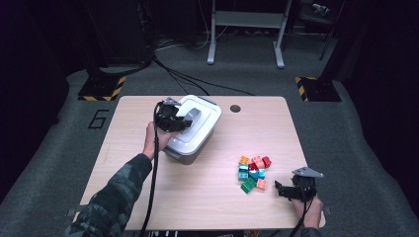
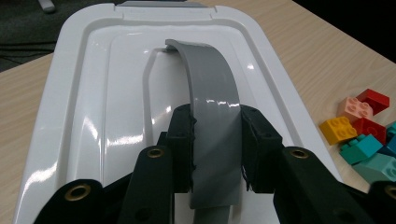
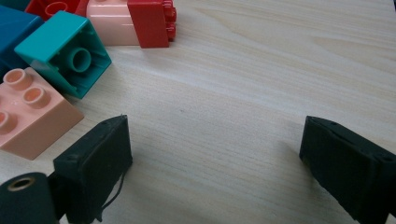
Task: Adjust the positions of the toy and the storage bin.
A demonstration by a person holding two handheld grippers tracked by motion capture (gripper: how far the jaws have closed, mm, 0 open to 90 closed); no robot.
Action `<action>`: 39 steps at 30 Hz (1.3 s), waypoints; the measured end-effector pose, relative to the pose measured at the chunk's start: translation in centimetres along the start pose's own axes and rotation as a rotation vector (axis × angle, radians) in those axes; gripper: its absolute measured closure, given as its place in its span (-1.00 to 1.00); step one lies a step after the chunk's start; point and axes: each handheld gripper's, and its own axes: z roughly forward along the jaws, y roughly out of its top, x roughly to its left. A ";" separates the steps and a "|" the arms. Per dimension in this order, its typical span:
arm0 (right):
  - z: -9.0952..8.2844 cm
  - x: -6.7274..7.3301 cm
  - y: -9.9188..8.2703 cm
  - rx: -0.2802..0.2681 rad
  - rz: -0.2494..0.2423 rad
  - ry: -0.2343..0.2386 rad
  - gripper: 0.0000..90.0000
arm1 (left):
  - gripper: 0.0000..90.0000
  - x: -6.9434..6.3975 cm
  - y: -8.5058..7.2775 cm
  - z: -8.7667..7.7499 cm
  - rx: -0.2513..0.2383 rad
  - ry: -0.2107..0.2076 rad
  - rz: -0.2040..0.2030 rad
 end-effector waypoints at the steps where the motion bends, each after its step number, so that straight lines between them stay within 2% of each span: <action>1: 0.0 0.0 0.0 0.000 0.000 0.000 -0.82 | 0.51 0.0 0.0 0.0 0.003 -0.005 -0.003; 5: 0.0 0.0 0.0 0.002 0.005 0.001 -0.82 | 0.51 -0.5 0.0 0.1 0.000 0.000 -0.003; 9: 0.0 0.0 0.0 0.000 0.000 0.000 -0.82 | 0.50 -0.9 0.2 0.2 0.011 0.016 0.019; 10: 0.0 0.0 0.0 0.001 0.002 0.000 -0.82 | 0.49 -1.1 0.5 0.2 0.028 0.052 0.046; 11: 0.0 0.0 0.0 0.000 0.000 -0.001 -0.82 | 0.47 -1.1 0.5 0.2 0.028 0.052 0.046; 13: 0.0 0.0 0.0 -0.001 -0.002 -0.001 -0.82 | 0.40 -1.3 0.7 0.4 0.039 0.093 0.087; 14: 0.0 0.0 0.0 -0.002 -0.006 -0.001 -0.82 | 0.19 -1.5 0.9 0.5 0.050 0.111 0.107; 18: 0.0 0.0 0.0 -0.003 -0.004 -0.002 -0.82 | 0.15 -2.9 1.7 1.2 0.070 0.209 0.217; 19: 0.0 0.0 0.0 -0.003 -0.003 -0.002 -0.81 | 0.17 -3.2 1.9 1.4 0.075 0.231 0.241; 20: 0.0 0.0 0.0 -0.002 -0.003 -0.002 -0.81 | 0.28 -3.7 2.2 1.7 0.082 0.270 0.267; 21: 0.0 0.0 0.0 -0.002 -0.003 -0.002 -0.81 | 0.37 -3.7 2.2 1.7 0.082 0.270 0.267; 24: 0.0 0.0 0.0 -0.003 -0.004 -0.002 -0.81 | 0.40 -3.7 2.4 1.9 0.091 0.279 0.263; 26: 0.0 -0.1 0.0 -0.003 -0.004 -0.002 -0.81 | 0.45 -3.3 2.4 1.8 0.085 0.251 0.231; 30: 0.0 0.0 0.0 -0.003 -0.003 -0.002 -0.81 | 0.48 -3.3 2.5 1.8 0.082 0.221 0.198; 39: 0.0 0.0 0.0 -0.003 -0.003 -0.002 -0.81 | 0.49 -4.4 2.5 1.9 0.078 0.166 0.164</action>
